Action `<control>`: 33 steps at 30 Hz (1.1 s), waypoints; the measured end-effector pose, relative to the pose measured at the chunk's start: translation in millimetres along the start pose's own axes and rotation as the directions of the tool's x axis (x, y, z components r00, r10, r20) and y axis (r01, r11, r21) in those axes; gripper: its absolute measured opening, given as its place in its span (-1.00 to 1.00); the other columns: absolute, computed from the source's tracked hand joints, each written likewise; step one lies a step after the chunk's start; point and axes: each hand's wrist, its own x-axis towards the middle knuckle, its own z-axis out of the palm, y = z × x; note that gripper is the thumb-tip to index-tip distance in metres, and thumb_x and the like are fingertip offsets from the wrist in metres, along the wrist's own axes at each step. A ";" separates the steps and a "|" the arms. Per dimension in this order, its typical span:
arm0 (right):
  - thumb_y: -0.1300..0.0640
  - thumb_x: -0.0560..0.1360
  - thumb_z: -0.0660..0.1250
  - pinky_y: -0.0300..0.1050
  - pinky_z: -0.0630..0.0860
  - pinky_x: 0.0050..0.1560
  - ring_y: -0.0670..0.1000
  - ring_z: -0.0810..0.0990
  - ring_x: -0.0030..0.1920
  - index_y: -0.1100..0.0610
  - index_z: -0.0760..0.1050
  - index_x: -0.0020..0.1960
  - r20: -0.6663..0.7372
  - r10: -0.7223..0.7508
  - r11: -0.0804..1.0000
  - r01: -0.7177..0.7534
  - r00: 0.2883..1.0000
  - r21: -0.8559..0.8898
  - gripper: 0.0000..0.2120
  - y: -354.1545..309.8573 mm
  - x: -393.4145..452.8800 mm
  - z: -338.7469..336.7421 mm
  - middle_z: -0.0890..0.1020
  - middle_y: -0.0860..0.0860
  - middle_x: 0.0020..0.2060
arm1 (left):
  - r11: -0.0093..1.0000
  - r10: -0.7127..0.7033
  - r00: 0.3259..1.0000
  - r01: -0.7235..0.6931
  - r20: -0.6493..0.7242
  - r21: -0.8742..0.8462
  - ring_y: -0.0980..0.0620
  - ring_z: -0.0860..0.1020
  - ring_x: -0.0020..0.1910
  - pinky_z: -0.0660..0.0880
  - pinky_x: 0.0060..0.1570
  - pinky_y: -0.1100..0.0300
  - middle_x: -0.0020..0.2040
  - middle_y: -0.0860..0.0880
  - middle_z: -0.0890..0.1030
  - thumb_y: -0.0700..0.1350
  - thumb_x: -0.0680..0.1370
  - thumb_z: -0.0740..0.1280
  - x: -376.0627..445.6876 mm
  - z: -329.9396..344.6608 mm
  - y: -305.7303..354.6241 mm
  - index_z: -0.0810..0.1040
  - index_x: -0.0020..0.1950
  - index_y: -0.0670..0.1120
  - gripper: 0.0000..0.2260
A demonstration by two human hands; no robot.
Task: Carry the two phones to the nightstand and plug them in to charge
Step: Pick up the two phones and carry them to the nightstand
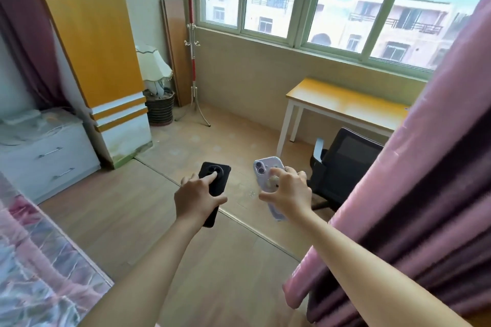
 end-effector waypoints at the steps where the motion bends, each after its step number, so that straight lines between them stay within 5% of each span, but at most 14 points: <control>1: -0.16 0.24 0.46 -0.05 0.37 -0.08 0.06 0.35 0.11 -0.13 0.50 0.18 0.019 -0.018 1.000 0.018 1.000 0.007 -0.48 -6.2 18.1 6.7 0.52 -0.05 0.09 | 1.000 -0.027 1.000 0.027 -0.012 -0.003 -0.10 0.46 0.06 0.32 -0.22 0.16 0.03 -0.04 0.58 0.13 0.29 0.43 14.2 0.7 -5.2 0.47 0.30 0.18 -0.43; 8: -0.14 0.23 0.44 -0.05 0.44 -0.06 0.06 0.36 0.08 -0.15 0.48 0.18 0.132 -0.197 0.980 0.195 0.971 0.028 -0.47 -63.6 148.7 68.4 0.52 -0.07 0.09 | 0.968 -0.249 0.958 0.240 -0.144 -0.078 -0.10 0.48 0.05 0.38 -0.20 0.15 0.07 -0.02 0.61 0.16 0.30 0.44 112.3 9.8 -57.1 0.46 0.32 0.16 -0.41; 16: -0.14 0.22 0.43 -0.07 0.46 -0.06 0.05 0.37 0.12 -0.16 0.46 0.21 0.269 -0.425 0.905 0.416 0.864 0.093 -0.44 -154.3 269.5 140.1 0.51 -0.08 0.13 | 0.884 -0.460 0.832 0.460 -0.311 -0.077 -0.10 0.47 0.05 0.36 -0.22 0.16 0.12 -0.01 0.60 0.17 0.32 0.43 211.0 -6.3 -122.8 0.45 0.32 0.17 -0.43; 25: -0.14 0.21 0.43 -0.09 0.49 -0.10 0.06 0.37 0.13 -0.14 0.47 0.22 0.350 -0.580 0.812 0.557 0.736 0.174 -0.43 -262.6 330.4 223.8 0.53 -0.07 0.13 | 0.785 -0.591 0.707 0.614 -0.388 -0.079 -0.11 0.51 0.09 0.46 -0.17 0.12 0.11 -0.06 0.62 0.14 0.30 0.47 264.7 -30.4 -211.5 0.48 0.31 0.13 -0.42; 33: -0.14 0.23 0.42 -0.11 0.47 -0.13 0.05 0.39 0.11 -0.13 0.45 0.24 0.374 -0.646 0.758 0.619 0.665 0.208 -0.42 -386.0 390.3 304.4 0.53 -0.07 0.15 | 0.751 -0.610 0.672 0.659 -0.420 -0.038 -0.13 0.51 0.04 0.41 -0.21 0.12 0.03 -0.06 0.63 0.11 0.27 0.51 347.3 -67.8 -330.5 0.50 0.30 0.11 -0.40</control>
